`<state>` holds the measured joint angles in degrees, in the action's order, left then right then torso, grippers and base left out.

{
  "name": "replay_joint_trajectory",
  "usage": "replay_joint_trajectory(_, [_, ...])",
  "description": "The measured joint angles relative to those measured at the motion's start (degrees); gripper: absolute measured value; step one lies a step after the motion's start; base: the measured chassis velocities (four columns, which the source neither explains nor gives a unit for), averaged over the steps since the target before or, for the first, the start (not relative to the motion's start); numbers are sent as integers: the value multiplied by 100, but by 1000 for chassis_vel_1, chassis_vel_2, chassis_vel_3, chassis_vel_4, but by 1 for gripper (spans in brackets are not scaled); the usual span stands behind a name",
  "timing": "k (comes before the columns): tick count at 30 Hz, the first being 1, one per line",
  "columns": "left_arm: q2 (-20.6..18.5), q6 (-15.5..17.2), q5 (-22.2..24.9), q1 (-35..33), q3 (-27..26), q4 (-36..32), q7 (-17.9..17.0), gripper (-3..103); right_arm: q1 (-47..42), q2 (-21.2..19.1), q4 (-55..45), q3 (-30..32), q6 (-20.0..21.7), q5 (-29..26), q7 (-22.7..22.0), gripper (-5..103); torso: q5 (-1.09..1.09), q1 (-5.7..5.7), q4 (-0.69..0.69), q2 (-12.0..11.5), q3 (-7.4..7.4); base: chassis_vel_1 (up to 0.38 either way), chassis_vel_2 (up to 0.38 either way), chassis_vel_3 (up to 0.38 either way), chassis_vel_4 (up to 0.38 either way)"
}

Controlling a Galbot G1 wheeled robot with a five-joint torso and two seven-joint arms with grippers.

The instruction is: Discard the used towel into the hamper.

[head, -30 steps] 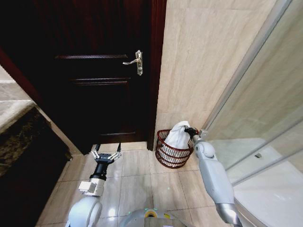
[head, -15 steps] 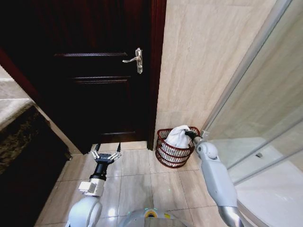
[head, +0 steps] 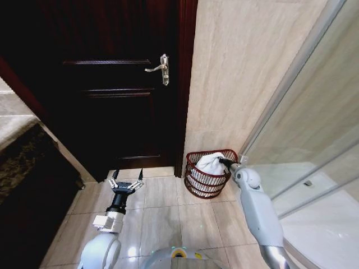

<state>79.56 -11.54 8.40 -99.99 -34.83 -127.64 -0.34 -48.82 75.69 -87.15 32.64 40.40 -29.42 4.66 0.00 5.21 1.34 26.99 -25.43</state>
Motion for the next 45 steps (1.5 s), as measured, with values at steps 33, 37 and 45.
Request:
replay_joint_trajectory(33, [5, -7, -10, -22, -28, -103, 6, 100, 273, -150, 702, 121, 52, 498, 463, 3, 0, -116, 0, -286, 169, 0, 0, 0, 0])
replay_joint_trajectory(37, [5, -8, 3, -23, -45, -107, 6, 100, 377, -174, 834, 95, 47, 596, 530, 3, -1, -129, 0, -316, 188, 0, 0, 0, 0])
replay_joint_trajectory(45, [1, -12, 11, -4, -37, -72, 4, 100, 476, -159, 949, 115, 2, 747, 606, 7, 0, -157, -1, -382, 225, 0, 0, 0, 0])
